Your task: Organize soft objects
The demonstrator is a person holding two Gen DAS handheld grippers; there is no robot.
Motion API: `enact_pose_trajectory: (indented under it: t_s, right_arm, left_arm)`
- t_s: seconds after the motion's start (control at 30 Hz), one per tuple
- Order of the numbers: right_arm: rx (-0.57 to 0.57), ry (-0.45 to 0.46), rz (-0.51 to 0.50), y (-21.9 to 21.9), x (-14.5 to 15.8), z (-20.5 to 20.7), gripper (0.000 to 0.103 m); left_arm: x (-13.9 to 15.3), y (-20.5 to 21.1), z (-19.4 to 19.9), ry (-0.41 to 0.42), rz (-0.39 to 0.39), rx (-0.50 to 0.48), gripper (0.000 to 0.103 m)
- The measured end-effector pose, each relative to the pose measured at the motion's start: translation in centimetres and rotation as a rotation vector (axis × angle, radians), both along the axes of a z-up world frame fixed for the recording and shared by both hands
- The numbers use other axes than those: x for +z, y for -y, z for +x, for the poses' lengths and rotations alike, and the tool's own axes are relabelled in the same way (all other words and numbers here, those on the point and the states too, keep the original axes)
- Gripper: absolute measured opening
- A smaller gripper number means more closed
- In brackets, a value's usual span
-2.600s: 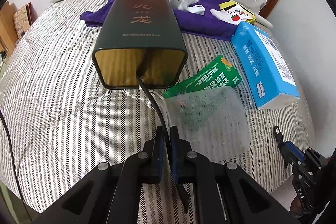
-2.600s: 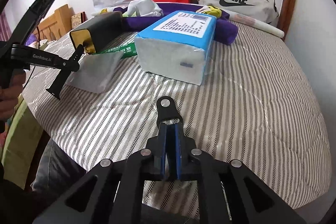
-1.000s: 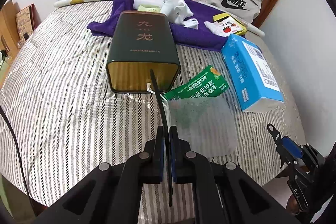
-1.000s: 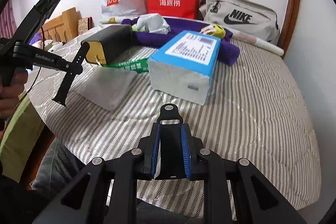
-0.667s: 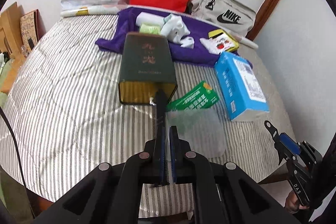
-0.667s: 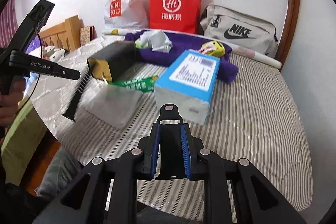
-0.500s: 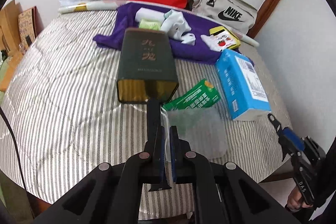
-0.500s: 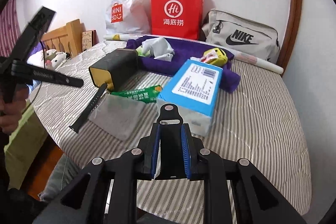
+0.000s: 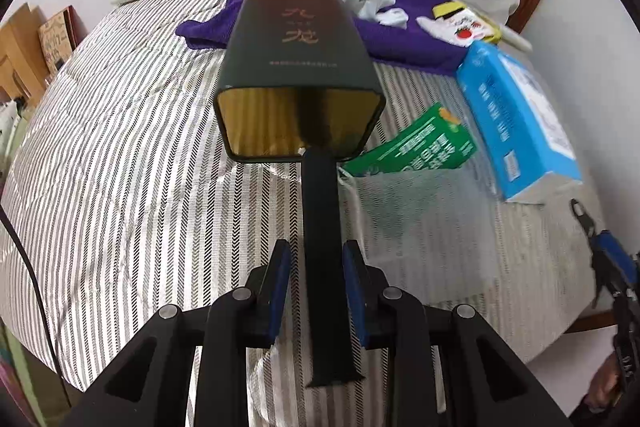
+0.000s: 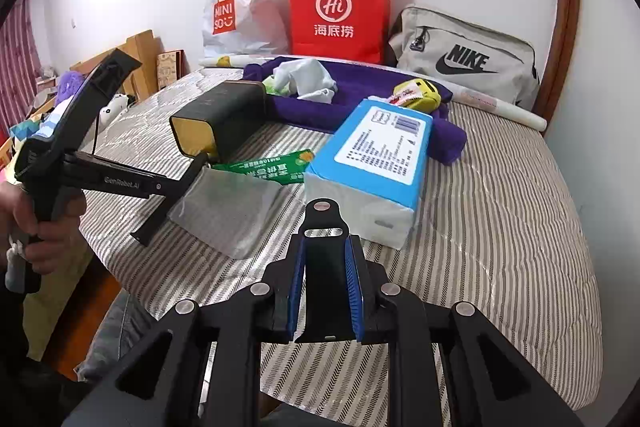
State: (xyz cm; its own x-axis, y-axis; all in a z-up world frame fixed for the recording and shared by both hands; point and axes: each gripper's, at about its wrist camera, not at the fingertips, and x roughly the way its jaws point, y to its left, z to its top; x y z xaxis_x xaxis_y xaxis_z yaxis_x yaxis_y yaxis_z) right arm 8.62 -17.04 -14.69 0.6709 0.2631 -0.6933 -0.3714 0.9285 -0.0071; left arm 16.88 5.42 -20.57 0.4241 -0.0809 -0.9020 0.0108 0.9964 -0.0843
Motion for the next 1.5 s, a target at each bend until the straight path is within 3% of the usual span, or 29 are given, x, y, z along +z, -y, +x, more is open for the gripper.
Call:
enact_pose_trajectory:
  t_s: [0.2, 0.27, 0.4, 0.53, 0.87, 1.5]
  right_arm:
    - [-0.001, -0.022, 0.015, 0.3, -0.7, 0.3, 0.02]
    - [0.003, -0.025, 0.018, 0.3, -0.9, 0.3, 0.02]
    - [0.004, -0.028, 0.018, 0.4, -1.1, 0.4, 0.02]
    - [0.002, -0.031, 0.021, 0.4, -1.2, 0.6, 0.02]
    - [0.012, -0.01, 0.018, -0.2, -0.2, 0.4, 0.02]
    - [-0.034, 0.097, 0.005, 0.4, 4.9, 2.3, 0.02]
  left_arm:
    - [0.0, 1.8, -0.1, 0.026, 0.106, -0.038, 0.026]
    - [0.0, 1.6, -0.3, 0.038, 0.107, -0.034, 0.02]
    - [0.0, 1.0, -0.3, 0.038, 0.099, -0.024, 0.02]
    - [-0.1, 1.8, -0.3, 0.052, 0.144, -0.036, 0.022]
    - [0.4, 0.6, -0.6, 0.062, 0.057, -0.032, 0.019]
    - [9.0, -2.2, -2.3, 0.211, -0.002, -0.001, 0.019]
